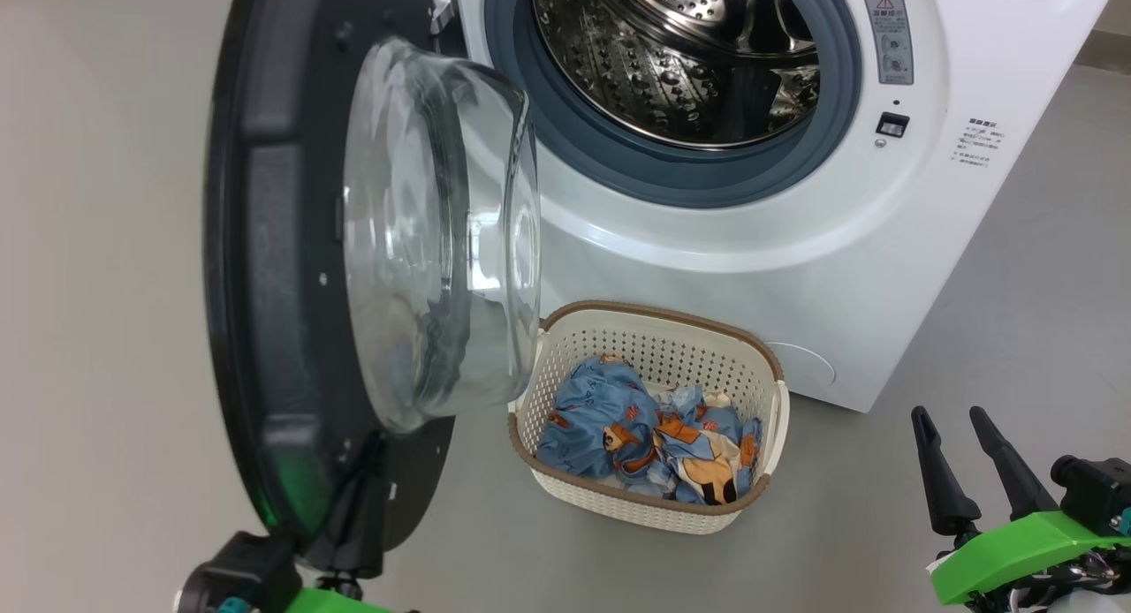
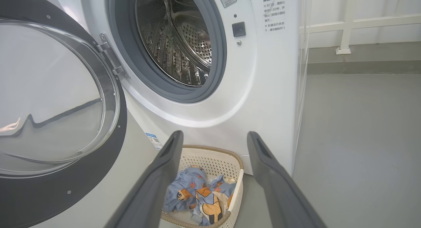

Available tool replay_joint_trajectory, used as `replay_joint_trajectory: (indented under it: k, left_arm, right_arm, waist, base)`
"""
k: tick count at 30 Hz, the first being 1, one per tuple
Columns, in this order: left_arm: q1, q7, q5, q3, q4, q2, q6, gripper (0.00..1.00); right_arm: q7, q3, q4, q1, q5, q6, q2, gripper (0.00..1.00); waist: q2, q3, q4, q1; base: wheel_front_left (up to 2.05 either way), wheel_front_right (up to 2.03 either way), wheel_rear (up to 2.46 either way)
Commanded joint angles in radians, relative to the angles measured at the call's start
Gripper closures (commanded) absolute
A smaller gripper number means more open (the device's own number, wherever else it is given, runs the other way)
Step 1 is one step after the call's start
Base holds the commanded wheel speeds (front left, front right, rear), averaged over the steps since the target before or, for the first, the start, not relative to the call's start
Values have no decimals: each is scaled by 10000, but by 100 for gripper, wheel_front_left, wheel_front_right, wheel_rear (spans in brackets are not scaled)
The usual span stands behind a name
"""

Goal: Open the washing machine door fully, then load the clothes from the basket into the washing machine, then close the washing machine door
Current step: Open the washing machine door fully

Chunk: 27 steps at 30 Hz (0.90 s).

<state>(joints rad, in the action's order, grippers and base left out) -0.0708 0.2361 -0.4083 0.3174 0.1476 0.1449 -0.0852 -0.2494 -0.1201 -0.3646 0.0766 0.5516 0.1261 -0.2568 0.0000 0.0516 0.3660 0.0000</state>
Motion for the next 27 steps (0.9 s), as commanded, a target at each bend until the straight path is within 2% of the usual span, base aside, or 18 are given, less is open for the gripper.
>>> replay_joint_trajectory:
  k: [1, 12, 27]
  left_arm:
    - [-110, 5, -130, -557, -324, 271, -176, 100]
    - [-198, 8, -312, -1234, -197, 702, -560, 100]
    - [-983, 148, -472, -2108, 696, 1198, -785, 100]
  right_arm:
    - [-124, -149, 253, 112, -114, 46, -219, 0]
    - [-124, -208, 247, 71, -103, 46, -217, 0]
    - [-124, -261, 276, 285, -106, 46, -427, 0]
  waist:
    - [0, 0, 18, 0]
    - [0, -6, 159, 0]
    - [0, 308, 233, 0]
  base:
    - [0, 0, 0]
    - [0, 0, 0]
    - [0, 0, 0]
